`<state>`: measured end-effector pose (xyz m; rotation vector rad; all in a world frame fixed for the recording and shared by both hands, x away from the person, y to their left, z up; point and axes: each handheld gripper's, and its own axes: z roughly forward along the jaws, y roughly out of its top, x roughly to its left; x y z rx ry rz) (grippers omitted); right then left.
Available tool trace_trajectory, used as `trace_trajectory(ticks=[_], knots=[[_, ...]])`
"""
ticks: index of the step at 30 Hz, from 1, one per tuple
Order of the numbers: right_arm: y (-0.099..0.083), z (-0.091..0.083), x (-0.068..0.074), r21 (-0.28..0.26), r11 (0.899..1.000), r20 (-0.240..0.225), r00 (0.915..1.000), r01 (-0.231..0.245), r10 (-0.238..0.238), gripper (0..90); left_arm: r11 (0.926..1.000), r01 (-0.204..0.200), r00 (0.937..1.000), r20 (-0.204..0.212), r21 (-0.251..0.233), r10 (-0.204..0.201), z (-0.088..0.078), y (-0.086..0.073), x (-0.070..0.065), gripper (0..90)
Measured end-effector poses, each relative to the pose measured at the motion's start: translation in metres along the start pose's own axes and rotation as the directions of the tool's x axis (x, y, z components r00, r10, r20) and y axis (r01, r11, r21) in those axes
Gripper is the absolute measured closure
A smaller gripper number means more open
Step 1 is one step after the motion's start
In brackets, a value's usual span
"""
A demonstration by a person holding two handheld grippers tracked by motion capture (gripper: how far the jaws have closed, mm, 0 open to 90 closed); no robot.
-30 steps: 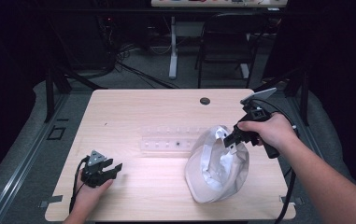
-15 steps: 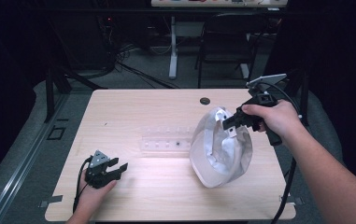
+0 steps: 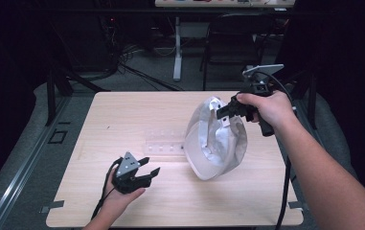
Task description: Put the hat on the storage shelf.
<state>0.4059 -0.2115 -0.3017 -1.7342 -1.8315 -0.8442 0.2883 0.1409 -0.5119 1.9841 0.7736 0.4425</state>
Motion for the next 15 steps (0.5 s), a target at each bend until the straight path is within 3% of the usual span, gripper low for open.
trace_trajectory(ticks=[6,15], knots=[[0.005,0.005,0.007,-0.005,1.000,-0.006,0.9999,0.009,-0.009,81.4,0.9968,-0.080,0.9951,0.058,0.003,0.080,0.020,0.018,-0.033,44.5],[0.014,0.013,0.014,-0.022,1.000,-0.019,0.9997,0.012,-0.012,81.3,0.9953,-0.093,0.9905,0.099,-0.027,0.095,0.031,0.037,-0.051,42.7]])
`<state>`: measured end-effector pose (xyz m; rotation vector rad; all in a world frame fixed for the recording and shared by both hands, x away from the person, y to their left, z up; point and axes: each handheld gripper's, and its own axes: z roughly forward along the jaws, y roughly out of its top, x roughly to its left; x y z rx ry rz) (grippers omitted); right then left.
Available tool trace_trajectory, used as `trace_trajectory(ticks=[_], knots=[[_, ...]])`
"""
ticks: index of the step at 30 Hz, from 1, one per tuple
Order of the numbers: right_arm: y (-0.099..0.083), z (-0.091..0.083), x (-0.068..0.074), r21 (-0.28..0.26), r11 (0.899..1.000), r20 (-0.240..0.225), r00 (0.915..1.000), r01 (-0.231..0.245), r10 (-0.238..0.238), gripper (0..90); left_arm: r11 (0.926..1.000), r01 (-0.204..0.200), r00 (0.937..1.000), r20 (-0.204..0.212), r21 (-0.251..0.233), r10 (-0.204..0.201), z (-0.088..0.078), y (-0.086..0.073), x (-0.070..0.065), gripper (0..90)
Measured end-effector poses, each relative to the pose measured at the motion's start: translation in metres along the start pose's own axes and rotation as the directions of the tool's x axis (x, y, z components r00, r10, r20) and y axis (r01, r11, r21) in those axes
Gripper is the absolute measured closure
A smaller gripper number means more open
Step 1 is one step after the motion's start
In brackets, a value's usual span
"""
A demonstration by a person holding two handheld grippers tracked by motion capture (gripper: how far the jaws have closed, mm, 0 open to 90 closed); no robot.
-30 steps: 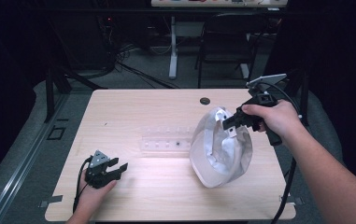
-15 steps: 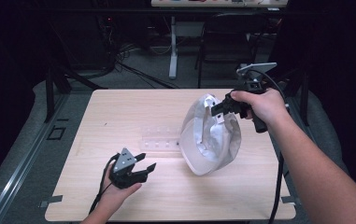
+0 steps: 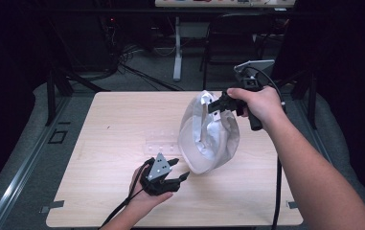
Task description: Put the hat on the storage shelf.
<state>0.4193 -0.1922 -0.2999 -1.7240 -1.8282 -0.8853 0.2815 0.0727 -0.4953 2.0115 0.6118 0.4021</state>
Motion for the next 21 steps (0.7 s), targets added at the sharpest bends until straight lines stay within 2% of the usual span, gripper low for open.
trace_trajectory(ticks=[2,8,11,13,16,17,20,21], knots=[[0.002,0.005,0.003,-0.008,1.000,-0.002,1.0000,-0.003,0.003,81.3,0.9996,-0.027,0.9996,0.000,0.003,0.027,0.005,0.007,-0.006,42.3],[0.004,0.010,0.008,-0.006,1.000,-0.007,1.0000,0.006,-0.006,81.4,0.9975,-0.060,0.9982,0.008,0.038,0.060,0.021,0.015,-0.015,42.3],[0.004,0.012,0.014,-0.007,1.000,-0.008,0.9999,0.013,-0.013,81.3,0.9964,-0.076,0.9971,-0.008,0.039,0.076,0.027,0.020,-0.018,42.2],[0.005,0.013,0.016,-0.008,1.000,-0.008,0.9998,0.016,-0.016,81.4,0.9927,-0.113,0.9920,-0.052,0.042,0.115,0.032,0.025,-0.024,42.1],[0.005,0.013,0.018,-0.010,1.000,-0.008,0.9998,0.018,-0.019,81.4,0.9898,-0.133,0.9886,-0.064,0.051,0.136,0.036,0.028,-0.027,42.1],[0.005,0.014,0.018,-0.005,1.000,-0.003,0.9997,0.025,-0.025,81.3,0.9886,-0.135,0.9878,-0.069,0.067,0.139,0.041,0.030,-0.030,42.4],[0.005,0.015,0.019,-0.013,1.000,0.001,0.9998,0.021,-0.021,81.3,0.9897,-0.124,0.9886,-0.077,0.072,0.130,0.045,0.032,-0.033,44.8],[0.005,0.015,0.019,-0.011,1.000,0.003,0.9998,0.022,-0.022,81.3,0.9876,-0.134,0.9862,-0.086,0.082,0.141,0.046,0.034,-0.034,49.7]])
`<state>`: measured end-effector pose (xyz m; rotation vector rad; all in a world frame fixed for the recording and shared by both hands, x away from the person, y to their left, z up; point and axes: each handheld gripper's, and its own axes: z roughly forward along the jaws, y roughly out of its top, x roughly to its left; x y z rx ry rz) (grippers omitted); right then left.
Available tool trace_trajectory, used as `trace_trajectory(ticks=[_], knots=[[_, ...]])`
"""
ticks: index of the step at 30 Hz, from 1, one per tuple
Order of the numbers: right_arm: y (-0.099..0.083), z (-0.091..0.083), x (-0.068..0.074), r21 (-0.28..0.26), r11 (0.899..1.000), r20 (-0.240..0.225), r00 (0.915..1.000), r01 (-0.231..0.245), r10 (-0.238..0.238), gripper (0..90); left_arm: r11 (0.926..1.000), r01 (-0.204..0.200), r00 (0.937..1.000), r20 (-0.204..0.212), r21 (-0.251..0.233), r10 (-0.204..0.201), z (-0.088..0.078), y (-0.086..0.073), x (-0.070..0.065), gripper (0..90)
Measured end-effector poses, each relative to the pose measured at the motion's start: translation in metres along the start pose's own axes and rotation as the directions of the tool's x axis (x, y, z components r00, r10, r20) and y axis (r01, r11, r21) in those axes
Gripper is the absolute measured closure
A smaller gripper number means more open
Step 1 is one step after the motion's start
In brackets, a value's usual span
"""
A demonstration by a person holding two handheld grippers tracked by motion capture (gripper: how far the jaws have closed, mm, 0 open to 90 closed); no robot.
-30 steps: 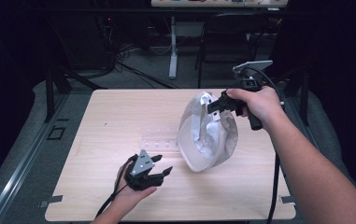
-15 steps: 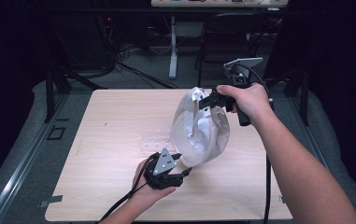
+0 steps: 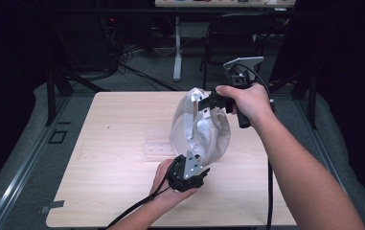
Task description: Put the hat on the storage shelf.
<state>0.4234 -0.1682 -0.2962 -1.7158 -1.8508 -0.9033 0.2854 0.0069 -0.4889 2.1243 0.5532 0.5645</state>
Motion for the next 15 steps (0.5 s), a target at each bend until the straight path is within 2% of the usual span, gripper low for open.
trace_trajectory(ticks=[3,6,9,12,15], knots=[[-0.0001,0.0005,-0.0004,-0.003,1.000,0.008,1.0000,-0.002,0.002,81.3,1.0000,-0.007,0.9999,-0.007,0.005,0.008,-0.0002,0.0004,0.0001,56.6],[-0.0002,0.0009,-0.0032,-0.002,1.000,0.009,0.9999,-0.006,0.006,81.3,1.0000,0.005,1.0000,-0.005,-0.001,-0.005,-0.0003,0.0007,0.0027,63.7],[-0.0002,0.0009,-0.0049,-0.009,1.000,0.009,0.9999,-0.010,0.010,81.3,1.0000,0.009,0.9999,-0.011,0.004,-0.009,0.0014,0.0008,0.0047,64.4],[0.0004,-0.0004,-0.0075,-0.017,1.000,0.002,0.9998,-0.018,0.018,81.3,0.9991,0.038,0.9993,-0.006,0.016,-0.038,0.0056,0.0038,0.0080,63.7],[0.0004,-0.0005,-0.0073,-0.017,1.000,0.003,0.9999,-0.017,0.017,81.3,0.9991,0.035,0.9994,-0.010,0.024,-0.035,0.0078,0.0059,0.0081,62.1]])
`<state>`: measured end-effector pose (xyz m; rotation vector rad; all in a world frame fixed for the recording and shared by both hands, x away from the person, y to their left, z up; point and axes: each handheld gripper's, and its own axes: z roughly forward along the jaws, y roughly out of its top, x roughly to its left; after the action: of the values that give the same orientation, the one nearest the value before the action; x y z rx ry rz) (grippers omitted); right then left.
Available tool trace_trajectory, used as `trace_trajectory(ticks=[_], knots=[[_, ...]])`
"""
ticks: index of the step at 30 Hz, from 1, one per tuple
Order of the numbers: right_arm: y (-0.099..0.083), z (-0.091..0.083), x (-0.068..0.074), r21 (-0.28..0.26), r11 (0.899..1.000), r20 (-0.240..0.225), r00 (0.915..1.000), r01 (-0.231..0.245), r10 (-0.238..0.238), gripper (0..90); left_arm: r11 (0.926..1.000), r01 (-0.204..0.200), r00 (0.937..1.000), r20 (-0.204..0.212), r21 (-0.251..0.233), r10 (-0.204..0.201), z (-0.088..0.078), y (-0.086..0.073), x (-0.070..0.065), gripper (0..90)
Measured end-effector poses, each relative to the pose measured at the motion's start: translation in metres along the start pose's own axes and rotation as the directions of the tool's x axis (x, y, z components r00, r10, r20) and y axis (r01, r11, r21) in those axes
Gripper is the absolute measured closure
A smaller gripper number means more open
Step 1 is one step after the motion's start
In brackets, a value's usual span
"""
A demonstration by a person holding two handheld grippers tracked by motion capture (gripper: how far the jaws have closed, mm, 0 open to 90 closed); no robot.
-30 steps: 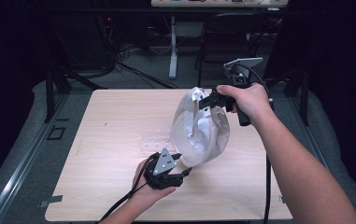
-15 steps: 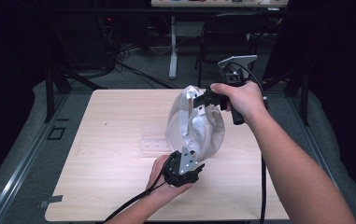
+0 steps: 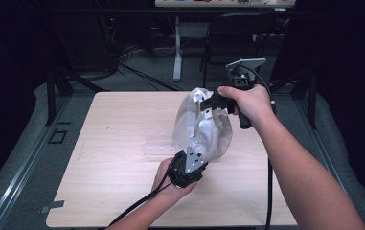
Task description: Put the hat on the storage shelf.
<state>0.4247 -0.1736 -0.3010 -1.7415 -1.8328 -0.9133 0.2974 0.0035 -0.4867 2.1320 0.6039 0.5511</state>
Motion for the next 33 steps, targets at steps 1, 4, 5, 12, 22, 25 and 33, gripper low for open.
trace_trajectory(ticks=[1,4,5,12,22,25,33], knots=[[0.000,0.000,0.000,0.005,1.000,0.003,1.0000,0.003,-0.003,81.3,1.0000,0.000,1.0000,-0.002,0.004,0.000,0.002,0.002,0.000,61.9],[0.001,-0.001,0.000,0.000,1.000,0.000,1.0000,0.004,-0.004,81.3,1.0000,0.005,1.0000,-0.005,0.002,-0.005,0.004,0.004,0.000,61.8],[0.001,-0.002,0.000,-0.006,1.000,-0.001,1.0000,0.002,-0.002,81.3,1.0000,-0.003,1.0000,-0.005,0.007,0.003,0.004,0.006,0.000,62.2],[0.001,-0.006,-0.001,-0.024,1.000,0.003,1.0000,-0.004,0.004,81.3,0.9994,-0.022,0.9993,0.031,0.027,0.021,0.002,0.006,0.007,76.5],[0.005,-0.015,-0.011,-0.059,0.998,0.018,0.9996,-0.023,0.024,81.2,0.9962,-0.078,0.9969,0.008,-0.039,0.079,-0.018,0.000,0.020,82.7],[0.006,-0.017,-0.012,-0.054,0.998,0.014,0.9997,-0.020,0.021,81.2,0.9957,-0.081,0.9967,0.006,-0.046,0.081,-0.023,-0.001,0.026,84.1],[0.006,-0.019,-0.011,-0.051,0.998,0.006,0.9997,-0.023,0.023,81.4,0.9984,-0.040,0.9991,0.014,-0.041,0.040,-0.028,-0.008,0.045,84.2]])
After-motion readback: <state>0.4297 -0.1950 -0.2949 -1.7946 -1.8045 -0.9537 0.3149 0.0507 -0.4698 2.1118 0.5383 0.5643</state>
